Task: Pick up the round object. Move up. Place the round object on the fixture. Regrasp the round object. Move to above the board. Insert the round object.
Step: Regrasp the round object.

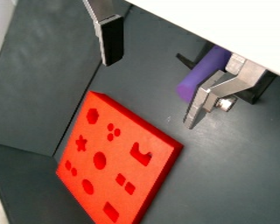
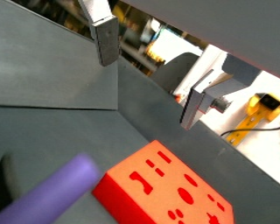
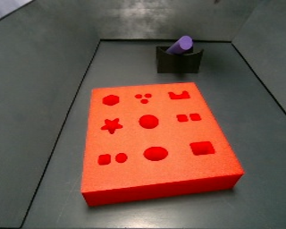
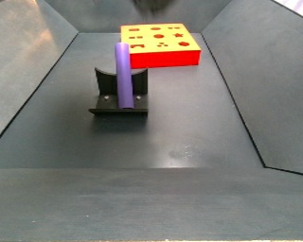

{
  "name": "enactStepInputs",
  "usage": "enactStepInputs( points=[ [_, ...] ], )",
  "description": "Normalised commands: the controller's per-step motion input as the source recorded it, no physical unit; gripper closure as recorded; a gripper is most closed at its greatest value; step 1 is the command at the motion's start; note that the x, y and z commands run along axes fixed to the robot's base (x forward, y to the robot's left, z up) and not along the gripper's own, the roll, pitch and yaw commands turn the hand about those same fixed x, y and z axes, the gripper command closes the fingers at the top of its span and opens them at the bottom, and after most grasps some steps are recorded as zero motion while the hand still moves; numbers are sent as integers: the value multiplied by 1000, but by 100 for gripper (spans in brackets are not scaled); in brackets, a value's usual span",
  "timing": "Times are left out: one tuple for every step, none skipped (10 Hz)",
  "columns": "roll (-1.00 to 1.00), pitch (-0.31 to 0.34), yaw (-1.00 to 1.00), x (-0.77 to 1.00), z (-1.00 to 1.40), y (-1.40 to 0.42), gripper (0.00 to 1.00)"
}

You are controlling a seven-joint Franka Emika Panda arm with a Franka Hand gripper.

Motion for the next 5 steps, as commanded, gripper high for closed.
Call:
enactStepInputs(
  points=[
    [1000, 35, 10, 15, 491, -340, 0],
    [1000, 30, 10, -23, 206, -119, 0],
    [1000, 28, 10, -25, 6, -40, 0],
    [1000, 26, 10, -13, -4, -14, 0],
    [1000, 26, 10, -22, 19, -17, 0]
  ],
)
